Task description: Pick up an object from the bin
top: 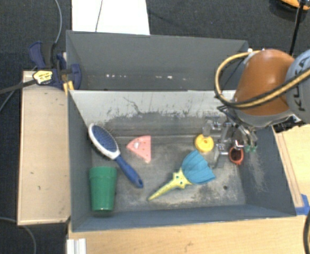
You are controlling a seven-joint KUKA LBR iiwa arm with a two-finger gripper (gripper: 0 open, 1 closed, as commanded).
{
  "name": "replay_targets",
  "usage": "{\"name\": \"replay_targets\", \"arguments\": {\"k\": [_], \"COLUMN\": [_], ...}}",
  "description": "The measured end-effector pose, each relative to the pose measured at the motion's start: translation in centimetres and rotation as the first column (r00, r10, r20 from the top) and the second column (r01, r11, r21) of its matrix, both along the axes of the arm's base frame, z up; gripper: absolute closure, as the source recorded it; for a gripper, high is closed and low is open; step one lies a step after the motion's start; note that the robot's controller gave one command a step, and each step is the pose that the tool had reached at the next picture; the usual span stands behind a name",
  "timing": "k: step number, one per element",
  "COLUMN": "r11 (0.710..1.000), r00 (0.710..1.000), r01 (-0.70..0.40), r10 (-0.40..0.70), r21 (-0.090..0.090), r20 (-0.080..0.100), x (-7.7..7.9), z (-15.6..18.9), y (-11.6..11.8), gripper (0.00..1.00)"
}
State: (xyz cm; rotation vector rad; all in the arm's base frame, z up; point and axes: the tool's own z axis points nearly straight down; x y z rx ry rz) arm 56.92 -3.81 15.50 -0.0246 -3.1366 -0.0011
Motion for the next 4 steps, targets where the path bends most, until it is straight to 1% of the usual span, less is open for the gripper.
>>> {"name": "replay_targets", "arguments": {"k": [1, 2, 3, 4], "r11": [1.000, 1.000, 0.997, 0.981], "r00": [1.000, 1.000, 0.997, 0.981], "r01": [-0.001, -0.001, -0.077, -0.194], "r10": [0.001, 0.001, 0.077, 0.194], "r21": [-0.001, -0.001, 0.002, -0.010], "r20": [0.008, 0.008, 0.002, 0.026], "x": [0.2, 0.2, 0.7, -0.3], "z": [0.4, 0.4, 2.9, 2.7], "y": [0.0, 0.0, -2.0, -2.1], "gripper": [0.00, 0.00, 0.00, 0.00]}}
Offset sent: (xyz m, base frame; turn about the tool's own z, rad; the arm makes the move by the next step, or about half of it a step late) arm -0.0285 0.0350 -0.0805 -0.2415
